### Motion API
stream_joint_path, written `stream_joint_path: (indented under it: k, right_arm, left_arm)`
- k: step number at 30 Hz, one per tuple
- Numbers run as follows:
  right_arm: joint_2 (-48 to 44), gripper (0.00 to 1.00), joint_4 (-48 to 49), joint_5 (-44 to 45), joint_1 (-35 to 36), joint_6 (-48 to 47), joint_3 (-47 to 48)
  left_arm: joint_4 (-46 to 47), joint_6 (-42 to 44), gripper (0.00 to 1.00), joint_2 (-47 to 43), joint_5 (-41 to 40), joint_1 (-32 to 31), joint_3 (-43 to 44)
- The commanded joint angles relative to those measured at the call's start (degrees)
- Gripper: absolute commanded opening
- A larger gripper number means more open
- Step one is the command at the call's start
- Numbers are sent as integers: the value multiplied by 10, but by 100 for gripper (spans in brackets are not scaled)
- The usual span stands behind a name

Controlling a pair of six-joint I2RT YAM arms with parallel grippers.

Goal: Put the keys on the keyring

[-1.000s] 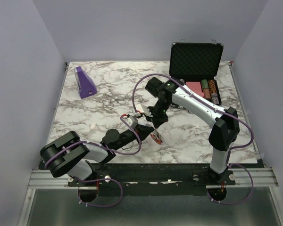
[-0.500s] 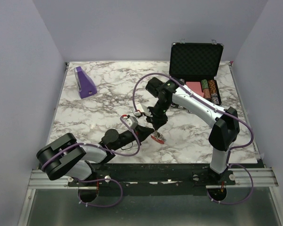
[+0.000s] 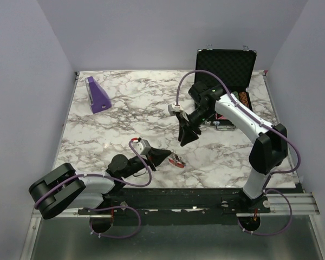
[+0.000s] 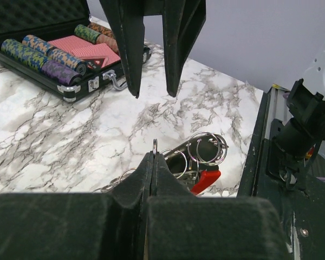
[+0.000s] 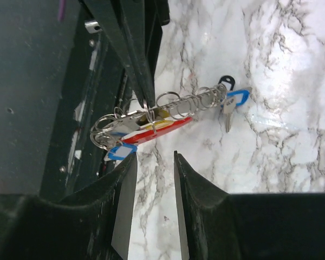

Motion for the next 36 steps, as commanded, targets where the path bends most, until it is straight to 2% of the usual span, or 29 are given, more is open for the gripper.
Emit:
stream_joint_path:
  k: [1,6,12,16,30,36]
  right_arm:
    - [-31,41,47,-127,-10,13,-51]
    - [-48,39,168,-146,-10,82,-110]
    - [-41,35,221,-181,-10,108,-136]
    - [-33,30,224,-190,-9,107,-141]
    - [-24,29,188,-192,1,59,-150]
    - [-22,26,184,-195,2,50,-151]
  left_arm:
    - [111,13,0,-21,10,-1,-5]
    - [103,11,0,-26,16,-1,0]
    - [103,10,0,-30,14,-1,1]
    - [102,10,0,-31,12,-1,2]
    - [110,10,0,-41,-13,-1,-3]
    - [112,9,0,-44,-19,-1,-3]
